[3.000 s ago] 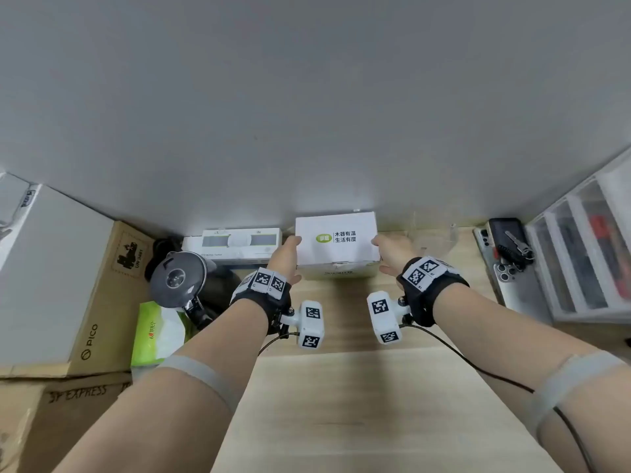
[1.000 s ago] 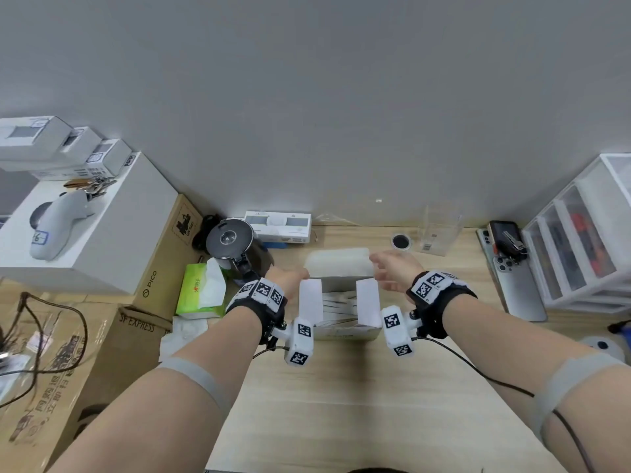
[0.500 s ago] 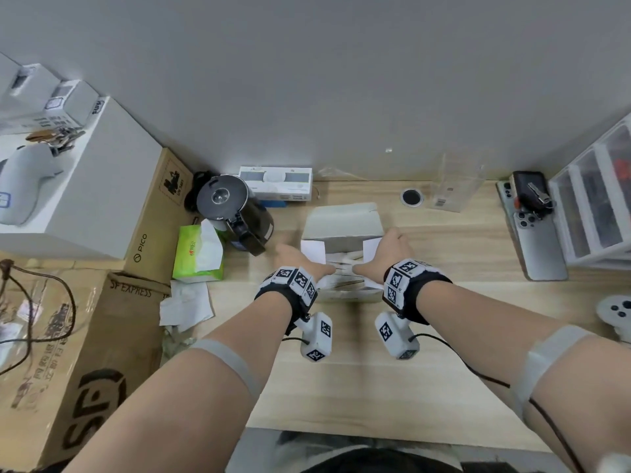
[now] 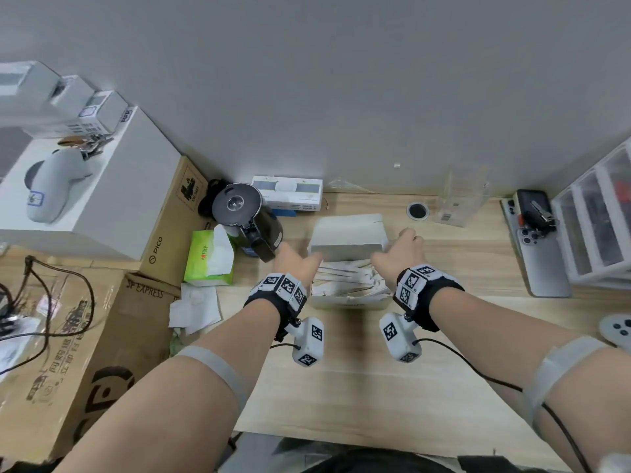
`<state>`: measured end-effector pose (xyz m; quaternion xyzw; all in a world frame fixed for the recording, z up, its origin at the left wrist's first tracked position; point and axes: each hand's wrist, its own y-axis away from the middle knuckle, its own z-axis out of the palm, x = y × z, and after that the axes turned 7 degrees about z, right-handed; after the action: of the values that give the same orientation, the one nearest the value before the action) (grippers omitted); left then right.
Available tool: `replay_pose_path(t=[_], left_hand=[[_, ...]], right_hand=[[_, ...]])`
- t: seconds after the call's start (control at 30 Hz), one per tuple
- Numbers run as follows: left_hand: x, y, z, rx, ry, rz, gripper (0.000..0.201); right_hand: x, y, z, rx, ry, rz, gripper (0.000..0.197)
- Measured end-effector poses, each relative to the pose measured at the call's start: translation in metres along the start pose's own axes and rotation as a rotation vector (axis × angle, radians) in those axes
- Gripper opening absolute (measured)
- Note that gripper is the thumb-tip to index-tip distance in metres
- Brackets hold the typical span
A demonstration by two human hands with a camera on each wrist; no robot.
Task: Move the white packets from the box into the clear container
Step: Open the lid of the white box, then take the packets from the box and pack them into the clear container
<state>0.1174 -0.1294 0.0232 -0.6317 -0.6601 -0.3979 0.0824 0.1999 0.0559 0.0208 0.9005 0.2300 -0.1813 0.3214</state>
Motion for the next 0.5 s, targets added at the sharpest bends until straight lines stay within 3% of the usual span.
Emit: replay_pose_path(t=[0.17,0.27,0.4,0.5], left_hand=[[-0.002,-0.008,-0.020,0.068,-0.152,0.008,0.051],[-0.004,-0.012,-0.025,0.007,-0.268,0.018,0.041],[-0.007,-0.014,-0.014,-0.091,-0.264,-0.003,0.022],[-0.007,-0.012,0.000,-0.155,-0.218,0.007,0.026]], right_hand=[[0.011,-0.013,-0.028,0.048,-0.039,0.048,0.063],[0.020,-0.018,-0.035,0.075,0.071,0.081,0.052],[0.026,-0.020,-0.031,-0.102,0.131,0.056,0.032],[0.029,-0.018,-0.015,-0.219,0.075,0.023,0.032]])
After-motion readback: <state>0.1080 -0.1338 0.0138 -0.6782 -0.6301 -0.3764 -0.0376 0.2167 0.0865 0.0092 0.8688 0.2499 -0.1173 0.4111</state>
